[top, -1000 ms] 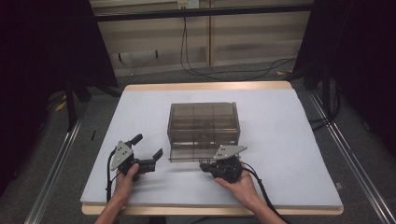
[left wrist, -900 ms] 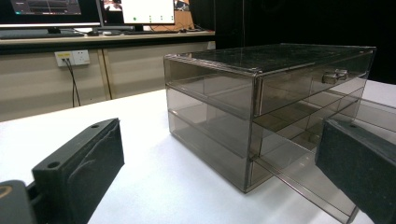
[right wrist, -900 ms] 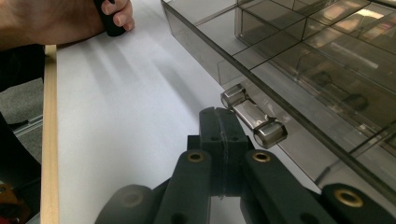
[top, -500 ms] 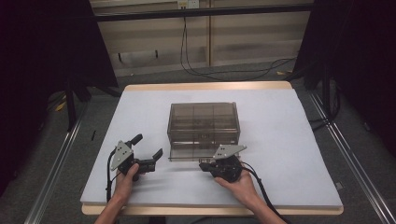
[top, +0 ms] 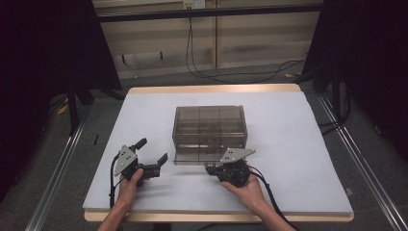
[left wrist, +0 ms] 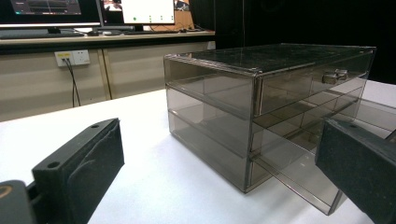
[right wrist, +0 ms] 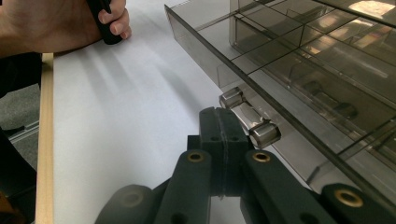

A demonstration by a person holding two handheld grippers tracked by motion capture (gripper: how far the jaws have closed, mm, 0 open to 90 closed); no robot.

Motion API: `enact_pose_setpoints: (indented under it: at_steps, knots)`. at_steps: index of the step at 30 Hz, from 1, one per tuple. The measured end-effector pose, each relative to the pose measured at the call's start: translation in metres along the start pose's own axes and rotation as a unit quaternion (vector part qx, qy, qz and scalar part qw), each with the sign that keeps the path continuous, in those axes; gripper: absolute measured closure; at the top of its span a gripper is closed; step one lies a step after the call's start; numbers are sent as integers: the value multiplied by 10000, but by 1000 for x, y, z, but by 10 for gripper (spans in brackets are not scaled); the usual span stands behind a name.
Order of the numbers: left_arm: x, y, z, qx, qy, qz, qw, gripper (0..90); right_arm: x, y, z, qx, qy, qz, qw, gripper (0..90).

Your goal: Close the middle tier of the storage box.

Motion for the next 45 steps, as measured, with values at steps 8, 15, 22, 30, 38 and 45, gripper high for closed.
enact_pose_setpoints:
  at_steps: [8, 15, 22, 30, 38, 45]
  knots:
    - [0, 0, 0, 0, -1, 1, 10000, 12, 0, 0, 0, -9, -41, 14, 10000, 900]
    - [0, 0, 0, -3, 0, 2, 10000, 12, 1, 0, 1, 21, -66, -11, 10000, 900]
    - [0, 0, 0, -39, 22, 34, 10000, 12, 0, -1, 3, 46, -137, -2, 9999, 900]
    - [0, 0, 0, 12, 4, -3, 10000, 12, 1, 0, 4, 77, -144, 30, 9999, 900]
    - [0, 0, 0, -17, 23, 12, 10000, 12, 1, 1, 7, 107, -191, 36, 9998, 900]
    - [0, 0, 0, -2, 26, 4, 10000, 12, 1, 1, 5, 85, -173, 112, 9998, 900]
Point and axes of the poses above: each handheld gripper's, and its own axes: x roughly forward along the jaws, y roughly out of its top, z roughly to its right, the point moved 1 cm from there along x, roughly forward along the jaws, and after that the axes turned 8 degrees about -y, right-handed, at the moved point
